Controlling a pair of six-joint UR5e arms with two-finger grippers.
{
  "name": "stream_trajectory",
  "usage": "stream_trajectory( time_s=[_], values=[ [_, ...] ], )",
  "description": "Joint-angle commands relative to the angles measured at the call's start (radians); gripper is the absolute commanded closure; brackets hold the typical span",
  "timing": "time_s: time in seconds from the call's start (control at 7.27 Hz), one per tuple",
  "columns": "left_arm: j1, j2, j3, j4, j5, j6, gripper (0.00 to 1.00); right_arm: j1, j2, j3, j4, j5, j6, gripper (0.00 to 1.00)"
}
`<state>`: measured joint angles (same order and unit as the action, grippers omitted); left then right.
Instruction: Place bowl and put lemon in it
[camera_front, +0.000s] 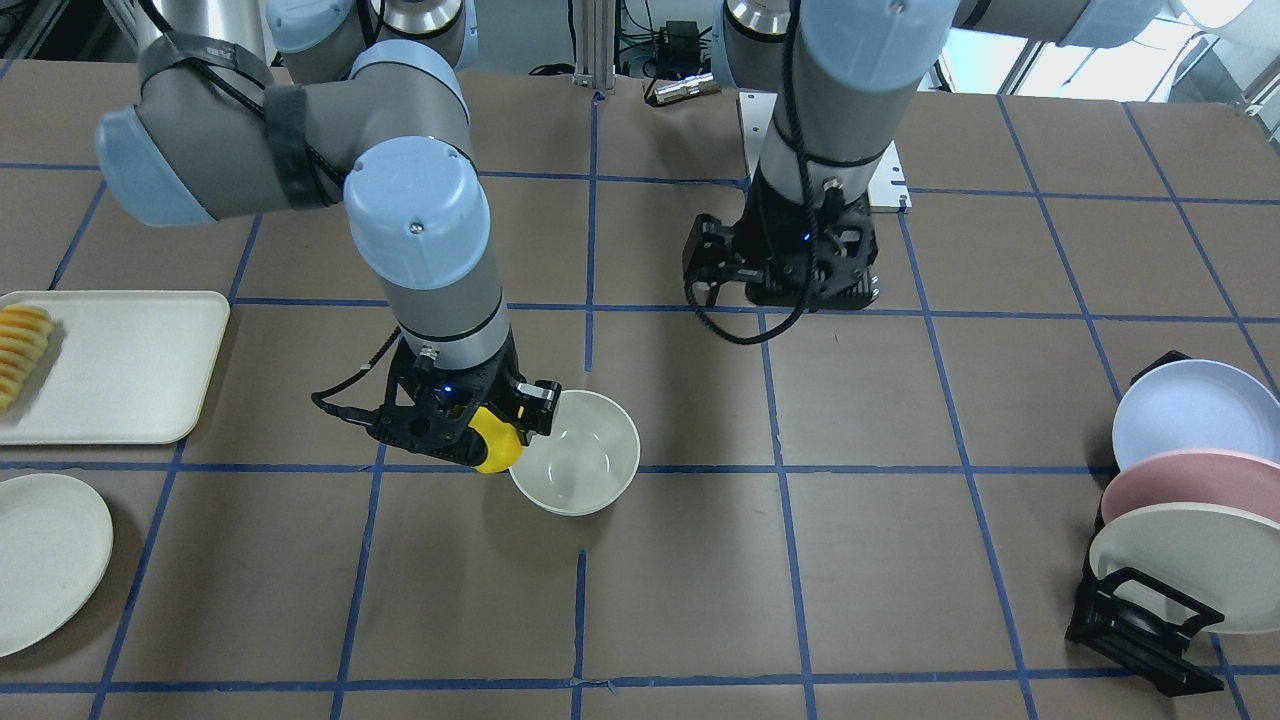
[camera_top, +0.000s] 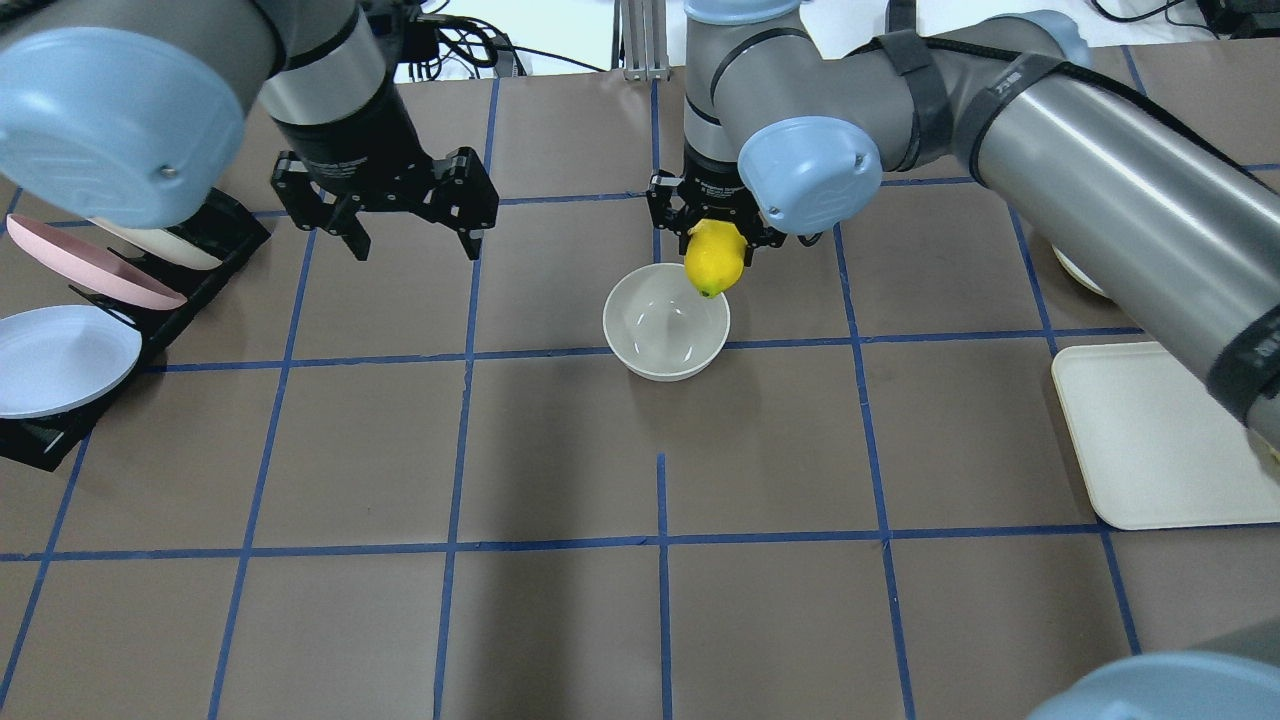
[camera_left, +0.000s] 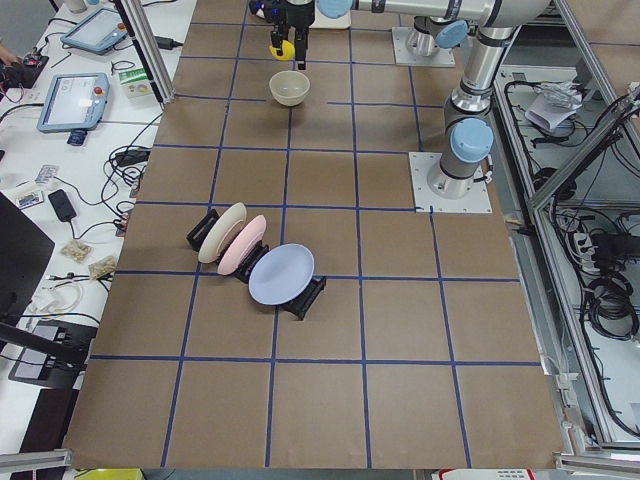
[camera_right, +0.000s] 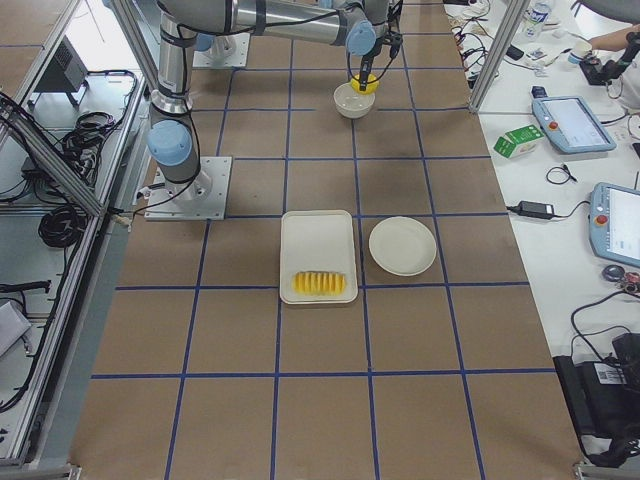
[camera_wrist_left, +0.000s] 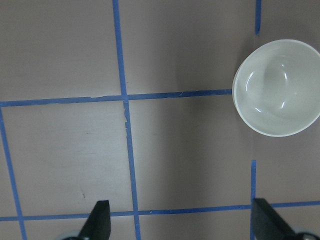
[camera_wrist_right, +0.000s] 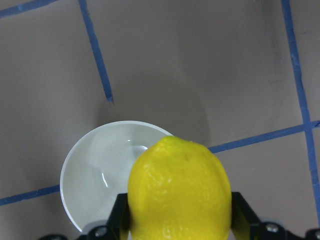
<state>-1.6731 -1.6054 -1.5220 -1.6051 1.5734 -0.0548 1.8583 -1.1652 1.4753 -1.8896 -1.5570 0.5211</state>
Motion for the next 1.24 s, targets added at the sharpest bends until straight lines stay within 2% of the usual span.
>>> stream_trajectory(
  time_s=[0.0,0.41,0.55,0.69,0.83,0.96,1.1],
  values=[
    [0.021,0.068,-0.03,-0.012,-0.003,0.024,0.0,0.034,0.042,0.0,-0.026,0.0,0.002,1.0],
    [0.033,0.07,-0.032,0.011,-0.004,0.024,0.0,0.085,0.099,0.005,-0.054,0.009,0.048,1.0],
    [0.032,0.07,-0.032,0.011,-0.004,0.021,0.0,0.085,0.101,0.01,-0.055,0.008,0.034,0.94],
    [0.033,0.07,-0.032,0.011,-0.003,0.023,0.0,0.085,0.104,0.013,-0.059,0.006,0.03,0.76],
    [0.032,0.07,-0.032,0.011,-0.003,0.023,0.0,0.085,0.102,0.013,-0.059,0.005,0.03,0.49],
    [0.032,0.07,-0.032,0.011,-0.004,0.023,0.0,0.084,0.102,0.013,-0.057,-0.006,0.028,0.12],
    [0.03,0.07,-0.033,0.011,-0.003,0.021,0.0,0.084,0.098,0.014,-0.054,-0.011,0.014,0.0]
  ],
)
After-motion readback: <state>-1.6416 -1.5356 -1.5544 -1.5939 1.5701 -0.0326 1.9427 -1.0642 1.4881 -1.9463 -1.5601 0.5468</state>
